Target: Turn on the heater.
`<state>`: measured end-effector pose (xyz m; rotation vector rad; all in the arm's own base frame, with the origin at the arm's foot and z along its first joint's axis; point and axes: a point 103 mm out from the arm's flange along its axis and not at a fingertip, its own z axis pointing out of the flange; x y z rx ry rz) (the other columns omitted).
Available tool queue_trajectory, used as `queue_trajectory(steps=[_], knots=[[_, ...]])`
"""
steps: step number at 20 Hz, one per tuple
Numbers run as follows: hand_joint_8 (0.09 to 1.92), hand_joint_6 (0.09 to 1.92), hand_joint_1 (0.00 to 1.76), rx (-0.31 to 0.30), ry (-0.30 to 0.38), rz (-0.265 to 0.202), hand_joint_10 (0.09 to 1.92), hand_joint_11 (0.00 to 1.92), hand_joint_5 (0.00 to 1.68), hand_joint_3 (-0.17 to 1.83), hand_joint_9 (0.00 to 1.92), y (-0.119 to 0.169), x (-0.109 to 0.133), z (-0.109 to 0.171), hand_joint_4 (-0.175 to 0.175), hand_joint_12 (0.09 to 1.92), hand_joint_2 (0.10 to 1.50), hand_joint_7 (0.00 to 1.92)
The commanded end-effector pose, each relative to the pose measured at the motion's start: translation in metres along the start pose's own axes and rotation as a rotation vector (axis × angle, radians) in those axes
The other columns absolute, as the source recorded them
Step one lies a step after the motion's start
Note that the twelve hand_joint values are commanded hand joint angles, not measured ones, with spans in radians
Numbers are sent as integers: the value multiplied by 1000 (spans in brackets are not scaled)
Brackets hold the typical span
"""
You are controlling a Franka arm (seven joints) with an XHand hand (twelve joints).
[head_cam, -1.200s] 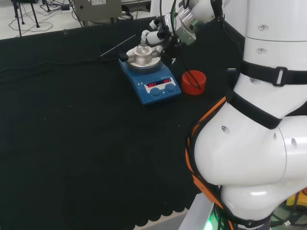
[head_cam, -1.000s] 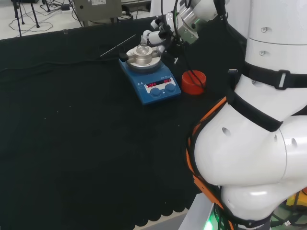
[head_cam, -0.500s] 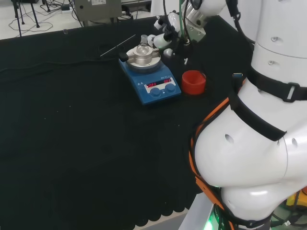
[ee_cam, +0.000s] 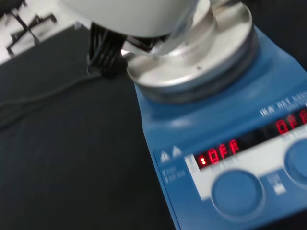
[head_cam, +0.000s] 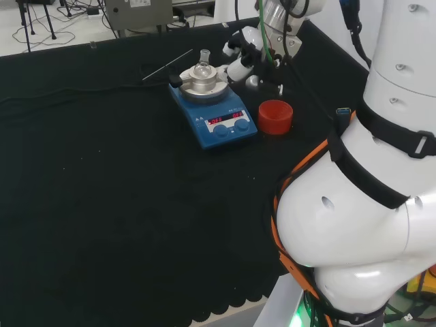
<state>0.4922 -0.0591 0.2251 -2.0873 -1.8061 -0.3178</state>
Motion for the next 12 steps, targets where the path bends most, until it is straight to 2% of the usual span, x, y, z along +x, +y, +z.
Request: queue_trajectory(steps=[1, 3, 7, 9, 12], knots=[[694, 395, 1087, 122, -59, 18, 610, 488, 367, 834, 905, -36, 4, 1, -51, 1323, 558, 842], [702, 369, 1095, 156, -79, 22, 590, 563, 377, 837, 997, -44, 7, 3, -53, 1299, 561, 942], [732, 314, 1108, 217, -177, 18, 588, 765, 369, 838, 1171, -55, 13, 7, -57, 1228, 568, 1117], [777, 280, 1129, 241, -208, 21, 630, 1021, 359, 826, 1285, -58, 14, 8, -68, 1114, 577, 1208], [913, 225, 1160, 275, -240, 27, 801, 1432, 350, 796, 1448, -62, 13, 11, -84, 1004, 593, 1334]])
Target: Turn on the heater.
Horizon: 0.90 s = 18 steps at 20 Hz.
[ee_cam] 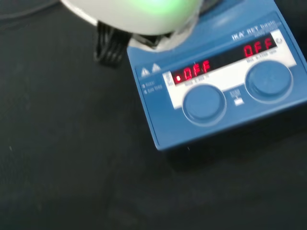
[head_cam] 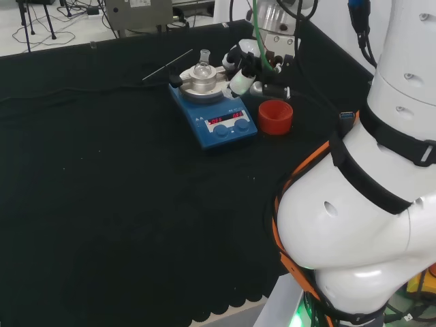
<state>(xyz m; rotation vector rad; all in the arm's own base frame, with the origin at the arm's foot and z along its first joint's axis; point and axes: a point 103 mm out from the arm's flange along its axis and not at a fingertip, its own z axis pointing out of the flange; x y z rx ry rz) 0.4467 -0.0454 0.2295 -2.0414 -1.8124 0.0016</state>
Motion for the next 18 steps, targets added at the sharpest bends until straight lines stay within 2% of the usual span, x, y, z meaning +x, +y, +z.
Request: queue_trajectory(steps=[1, 3, 5, 8, 12, 18], knots=[[959, 207, 1164, 109, -108, 14, 875, 1521, 350, 792, 1485, -14, 5, 9, -86, 1035, 596, 1379], [1026, 177, 1170, 144, -129, 28, 1010, 1633, 350, 790, 1545, -13, 2, 10, -86, 1146, 603, 1456], [1087, 154, 1187, 148, -142, 33, 1139, 1718, 355, 793, 1607, -13, 0, 9, -85, 1290, 616, 1503], [1258, 147, 1251, 181, -175, 33, 1313, 1781, 388, 804, 1704, -10, 0, 9, -84, 1478, 646, 1556], [1447, 136, 1347, 284, -197, 38, 1478, 1777, 377, 865, 1765, -7, 1, 14, -76, 1580, 666, 1605], [1527, 87, 1395, 442, -220, 52, 1555, 1751, 298, 972, 1774, -4, 0, 24, -54, 1639, 652, 1623]])
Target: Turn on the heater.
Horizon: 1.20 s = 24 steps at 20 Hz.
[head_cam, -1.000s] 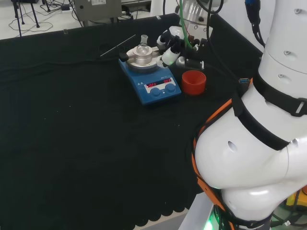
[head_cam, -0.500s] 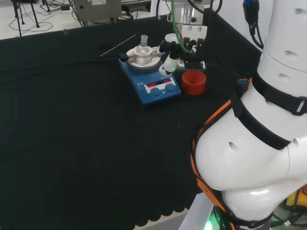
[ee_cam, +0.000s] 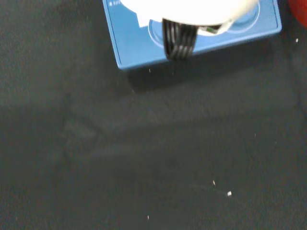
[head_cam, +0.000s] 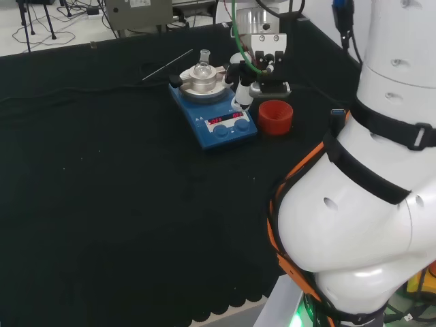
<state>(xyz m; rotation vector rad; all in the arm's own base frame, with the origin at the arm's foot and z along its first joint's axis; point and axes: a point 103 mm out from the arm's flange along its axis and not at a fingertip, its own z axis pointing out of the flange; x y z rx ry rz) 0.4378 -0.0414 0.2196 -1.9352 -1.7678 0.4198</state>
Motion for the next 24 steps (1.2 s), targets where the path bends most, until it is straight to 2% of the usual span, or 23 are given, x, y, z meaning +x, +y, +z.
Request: queue_trajectory(steps=[1, 9, 24], knots=[[1530, 87, 1398, 191, -50, 8, 1558, 1749, 287, 978, 1774, 6, 2, 11, -50, 1641, 652, 1624], [1547, 87, 1411, 282, -75, 16, 1582, 1736, 241, 1016, 1779, 8, 3, 19, -25, 1658, 648, 1628], [1565, 87, 1416, 343, -86, 13, 1615, 1718, 223, 1062, 1773, 18, 5, 26, -14, 1676, 635, 1628]])
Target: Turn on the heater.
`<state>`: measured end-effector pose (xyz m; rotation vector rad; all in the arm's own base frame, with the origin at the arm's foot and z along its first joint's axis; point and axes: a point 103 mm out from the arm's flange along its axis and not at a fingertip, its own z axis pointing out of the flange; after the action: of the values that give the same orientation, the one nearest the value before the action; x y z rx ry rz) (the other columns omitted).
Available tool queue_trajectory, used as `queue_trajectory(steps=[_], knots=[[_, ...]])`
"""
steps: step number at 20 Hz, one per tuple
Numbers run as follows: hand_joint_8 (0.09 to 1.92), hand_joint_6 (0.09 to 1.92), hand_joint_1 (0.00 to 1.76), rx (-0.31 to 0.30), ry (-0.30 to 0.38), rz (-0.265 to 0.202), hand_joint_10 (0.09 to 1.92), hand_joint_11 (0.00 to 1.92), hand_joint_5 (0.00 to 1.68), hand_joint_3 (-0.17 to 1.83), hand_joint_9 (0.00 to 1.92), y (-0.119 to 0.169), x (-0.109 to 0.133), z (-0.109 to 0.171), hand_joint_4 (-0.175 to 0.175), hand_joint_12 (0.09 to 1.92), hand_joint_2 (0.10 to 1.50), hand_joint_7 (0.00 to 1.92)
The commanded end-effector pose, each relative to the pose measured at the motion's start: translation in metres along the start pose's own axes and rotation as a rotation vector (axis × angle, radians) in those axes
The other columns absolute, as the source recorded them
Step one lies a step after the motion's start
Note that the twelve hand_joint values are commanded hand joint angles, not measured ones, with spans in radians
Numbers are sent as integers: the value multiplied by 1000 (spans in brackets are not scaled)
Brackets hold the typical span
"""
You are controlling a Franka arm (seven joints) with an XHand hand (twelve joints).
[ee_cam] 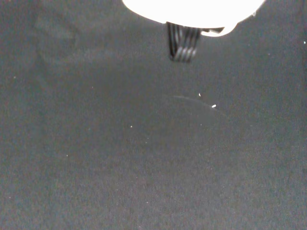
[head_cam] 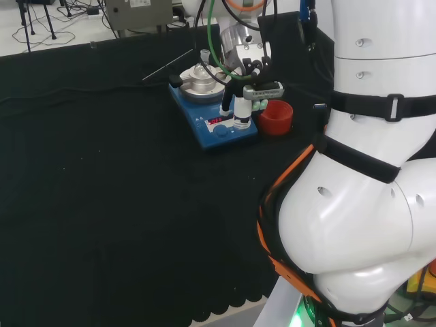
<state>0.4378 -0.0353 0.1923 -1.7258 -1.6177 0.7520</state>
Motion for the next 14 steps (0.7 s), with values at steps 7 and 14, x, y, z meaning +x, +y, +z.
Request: queue_trajectory(steps=[7, 14], knots=[[1571, 87, 1420, 33, -12, -6, 1623, 1713, 223, 1070, 1771, 12, 5, 0, -12, 1677, 632, 1628], [1576, 87, 1421, 54, -35, -2, 1629, 1711, 224, 1077, 1769, 18, 6, 3, -12, 1679, 631, 1628]])
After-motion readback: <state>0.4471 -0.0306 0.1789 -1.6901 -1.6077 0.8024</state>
